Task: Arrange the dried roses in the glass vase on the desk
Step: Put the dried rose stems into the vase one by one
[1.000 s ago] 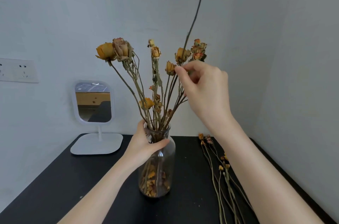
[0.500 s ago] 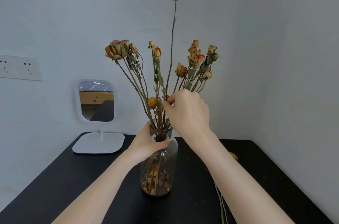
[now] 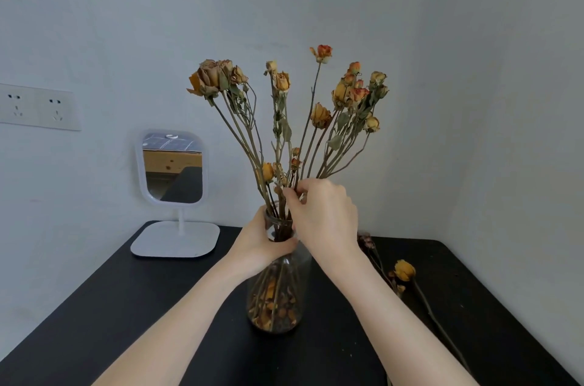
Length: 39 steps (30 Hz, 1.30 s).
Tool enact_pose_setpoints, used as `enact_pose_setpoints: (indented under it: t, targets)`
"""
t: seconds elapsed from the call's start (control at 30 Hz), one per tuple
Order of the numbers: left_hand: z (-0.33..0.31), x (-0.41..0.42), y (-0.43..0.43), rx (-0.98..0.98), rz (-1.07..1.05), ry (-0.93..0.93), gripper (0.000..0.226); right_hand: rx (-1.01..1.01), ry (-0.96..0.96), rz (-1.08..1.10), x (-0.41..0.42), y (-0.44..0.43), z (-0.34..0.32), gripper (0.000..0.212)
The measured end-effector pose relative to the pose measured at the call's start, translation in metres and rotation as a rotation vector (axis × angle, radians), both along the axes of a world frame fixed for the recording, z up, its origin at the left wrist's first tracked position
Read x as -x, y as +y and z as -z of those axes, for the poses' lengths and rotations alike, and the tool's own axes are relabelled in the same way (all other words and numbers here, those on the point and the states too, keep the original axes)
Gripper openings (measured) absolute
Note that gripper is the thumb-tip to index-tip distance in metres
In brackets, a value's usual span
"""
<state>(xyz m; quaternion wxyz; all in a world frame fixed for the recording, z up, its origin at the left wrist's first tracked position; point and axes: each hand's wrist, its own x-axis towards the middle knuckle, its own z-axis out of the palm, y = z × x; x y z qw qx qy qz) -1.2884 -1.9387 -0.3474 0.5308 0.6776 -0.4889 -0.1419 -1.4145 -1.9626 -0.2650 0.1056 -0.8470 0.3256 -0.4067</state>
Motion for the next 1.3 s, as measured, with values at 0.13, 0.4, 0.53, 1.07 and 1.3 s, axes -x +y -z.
enact_pose_setpoints:
  t: [0.13, 0.4, 0.53, 1.07, 1.3]
  targets:
    - [0.001, -0.002, -0.002, -0.001, 0.012, 0.015, 0.060, -0.017, -0.037, -0.016, 0.002, -0.003, 0.004, 0.026]
    - [-0.003, -0.004, 0.002, -0.068, 0.039, 0.000, 0.074, -0.059, -0.108, -0.066, 0.008, -0.002, 0.006, 0.026]
    - [0.003, 0.014, 0.024, -0.003, -0.038, -0.042, 0.091, -0.050, -0.160, -0.096, 0.018, 0.000, 0.009, 0.029]
    - [0.067, 0.122, 0.036, -0.140, 0.157, -0.229, 0.010, -0.537, 0.067, 0.187, 0.141, -0.093, 0.093, 0.015]
    - [0.077, 0.143, -0.040, -0.368, 0.036, -0.227, 0.016, -0.697, 0.268, 0.218, 0.182, -0.120, 0.122, 0.007]
